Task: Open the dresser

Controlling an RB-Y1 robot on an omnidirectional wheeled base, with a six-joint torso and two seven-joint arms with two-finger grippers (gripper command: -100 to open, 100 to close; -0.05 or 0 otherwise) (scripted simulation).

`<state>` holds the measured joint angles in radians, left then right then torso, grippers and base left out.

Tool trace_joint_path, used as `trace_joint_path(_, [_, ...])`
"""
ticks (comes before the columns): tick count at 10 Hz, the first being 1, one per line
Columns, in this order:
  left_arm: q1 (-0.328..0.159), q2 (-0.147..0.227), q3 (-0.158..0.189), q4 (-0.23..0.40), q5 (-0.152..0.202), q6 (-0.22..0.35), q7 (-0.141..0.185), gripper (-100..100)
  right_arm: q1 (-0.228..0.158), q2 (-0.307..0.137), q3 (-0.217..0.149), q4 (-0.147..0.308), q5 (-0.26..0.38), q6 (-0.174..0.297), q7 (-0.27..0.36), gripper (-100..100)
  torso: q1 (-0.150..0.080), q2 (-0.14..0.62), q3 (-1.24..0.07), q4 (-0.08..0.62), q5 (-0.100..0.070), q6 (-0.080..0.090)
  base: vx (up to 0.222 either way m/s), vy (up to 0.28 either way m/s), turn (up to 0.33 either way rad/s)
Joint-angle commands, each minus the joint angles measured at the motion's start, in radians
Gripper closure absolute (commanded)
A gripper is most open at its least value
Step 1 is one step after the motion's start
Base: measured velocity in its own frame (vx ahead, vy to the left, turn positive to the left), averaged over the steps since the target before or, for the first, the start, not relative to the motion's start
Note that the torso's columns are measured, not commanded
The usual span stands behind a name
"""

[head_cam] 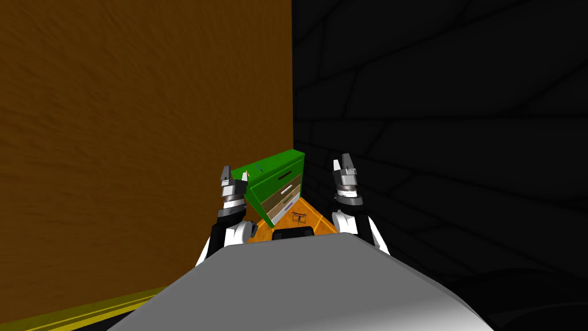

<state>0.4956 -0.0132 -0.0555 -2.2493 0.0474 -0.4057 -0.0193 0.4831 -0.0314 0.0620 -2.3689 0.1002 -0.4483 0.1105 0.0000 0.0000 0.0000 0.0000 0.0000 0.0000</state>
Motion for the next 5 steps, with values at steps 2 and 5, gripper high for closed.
trace_joint_path(2, [0.000,0.000,0.000,0.000,0.000,0.000,0.000,0,0.000,0.000,0.000,0.000,0.000,0.000,0.000,0,0.000,0.104,-0.209,0.105,0.000,0.000,0.000,0.000,0.000])
trace_joint_path(5, [0.000,0.000,0.000,0.000,0.000,0.000,0.000,0,0.000,0.000,0.000,0.000,0.000,0.000,0.000,0,0.000,0.322,-0.644,0.322,0.000,0.000,0.000,0.000,0.000])
